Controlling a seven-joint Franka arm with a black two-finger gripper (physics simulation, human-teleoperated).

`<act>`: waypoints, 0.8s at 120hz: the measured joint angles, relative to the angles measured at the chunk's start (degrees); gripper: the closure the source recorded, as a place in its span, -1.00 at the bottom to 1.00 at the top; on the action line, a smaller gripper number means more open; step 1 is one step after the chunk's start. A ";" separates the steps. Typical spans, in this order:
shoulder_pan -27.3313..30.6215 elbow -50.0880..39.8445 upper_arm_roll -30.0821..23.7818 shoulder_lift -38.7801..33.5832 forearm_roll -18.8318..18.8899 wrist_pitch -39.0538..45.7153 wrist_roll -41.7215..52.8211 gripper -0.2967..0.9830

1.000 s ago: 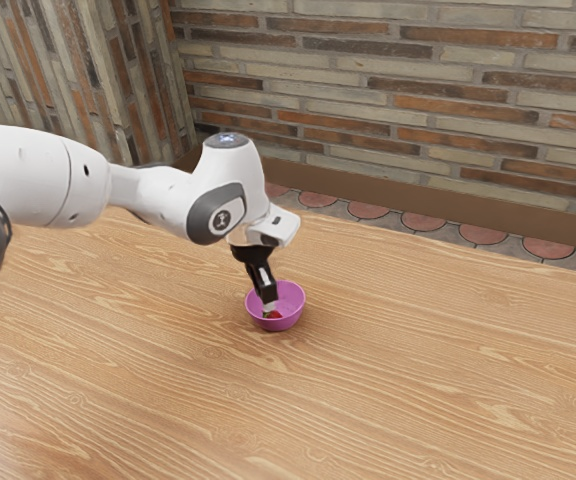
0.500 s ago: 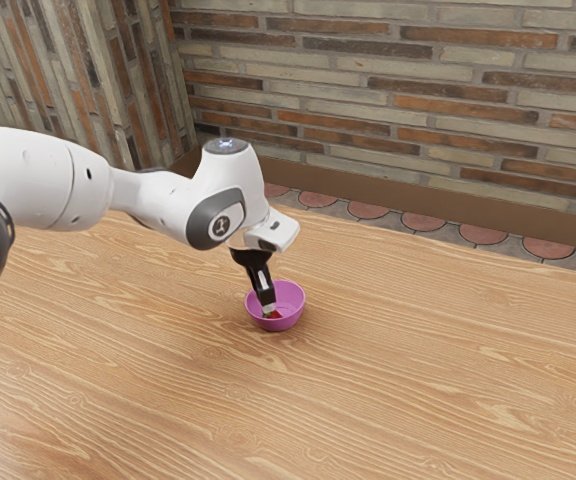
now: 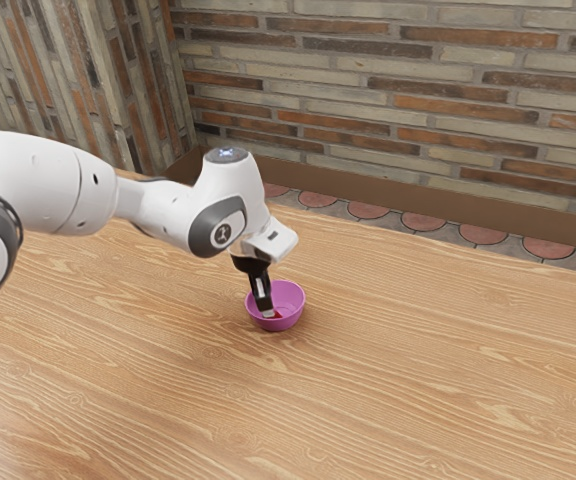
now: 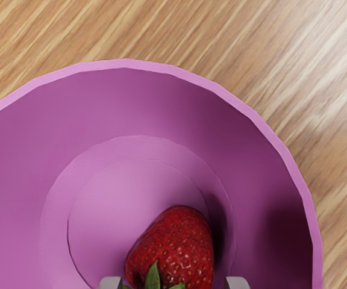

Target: Take strawberry from the bowl

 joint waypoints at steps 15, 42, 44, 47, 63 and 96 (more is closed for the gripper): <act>0.36 0.39 0.00 0.72 -0.14 0.43 1.62 0.31; 0.56 1.18 -0.16 1.31 -0.23 0.76 3.88 0.31; 0.56 1.23 -0.19 1.36 -0.24 0.78 4.02 0.31; 0.56 1.28 -0.22 1.52 -0.28 0.80 4.21 0.31; 0.57 1.36 -0.33 2.26 -0.66 1.03 5.13 0.31; 0.57 2.12 -0.27 3.83 -0.76 1.61 6.28 0.31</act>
